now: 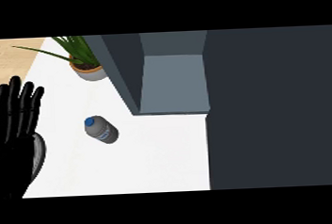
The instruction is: Pick up the bottled water, place it into the cabinet and close the cabinet
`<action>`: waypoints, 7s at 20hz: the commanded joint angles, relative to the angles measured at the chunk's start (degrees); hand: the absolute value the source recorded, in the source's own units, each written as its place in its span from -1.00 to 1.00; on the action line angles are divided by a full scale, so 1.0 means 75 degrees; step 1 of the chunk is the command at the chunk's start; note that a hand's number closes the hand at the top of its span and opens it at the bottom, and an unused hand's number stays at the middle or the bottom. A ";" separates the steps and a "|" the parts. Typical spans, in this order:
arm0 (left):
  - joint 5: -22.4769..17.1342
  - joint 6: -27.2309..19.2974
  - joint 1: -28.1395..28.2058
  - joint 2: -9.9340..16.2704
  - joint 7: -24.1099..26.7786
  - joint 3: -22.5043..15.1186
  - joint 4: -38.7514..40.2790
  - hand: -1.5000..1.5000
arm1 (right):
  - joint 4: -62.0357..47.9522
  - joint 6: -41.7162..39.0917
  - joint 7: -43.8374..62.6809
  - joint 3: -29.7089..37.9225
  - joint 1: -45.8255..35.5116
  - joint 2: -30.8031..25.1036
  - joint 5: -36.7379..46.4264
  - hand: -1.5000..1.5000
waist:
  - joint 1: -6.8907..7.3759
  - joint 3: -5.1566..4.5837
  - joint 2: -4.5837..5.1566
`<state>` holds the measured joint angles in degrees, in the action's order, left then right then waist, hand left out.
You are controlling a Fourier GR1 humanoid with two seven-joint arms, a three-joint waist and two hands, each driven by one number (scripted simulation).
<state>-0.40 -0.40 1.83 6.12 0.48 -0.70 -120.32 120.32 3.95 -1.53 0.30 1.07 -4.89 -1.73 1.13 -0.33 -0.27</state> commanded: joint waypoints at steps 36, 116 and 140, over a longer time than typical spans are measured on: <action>-0.5366 0.3977 0.0405 0.2049 -0.2454 0.2326 0.0652 -1.00 | 0.3767 -0.0330 0.3269 -0.3581 0.1494 0.0206 0.1286 -1.00 | -0.0172 0.0040 0.0017; 0.0554 0.0250 -0.3522 -0.0792 0.7164 0.1483 1.1613 1.00 | 0.3470 0.0760 0.3054 -0.3488 0.1072 -0.1091 0.0537 -1.00 | -0.0136 0.0051 -0.0007; -0.2864 -0.3533 -0.4634 -0.0816 0.3215 -0.2977 0.8023 1.00 | 0.4006 0.0903 0.3129 -0.3676 0.1195 -0.1346 0.0629 -1.00 | -0.0284 0.0042 0.0037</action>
<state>-20.94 -23.40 -28.10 0.02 26.44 -21.59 -62.21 142.70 11.67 18.03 -29.48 9.84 -13.09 2.37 -0.83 -0.01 -0.14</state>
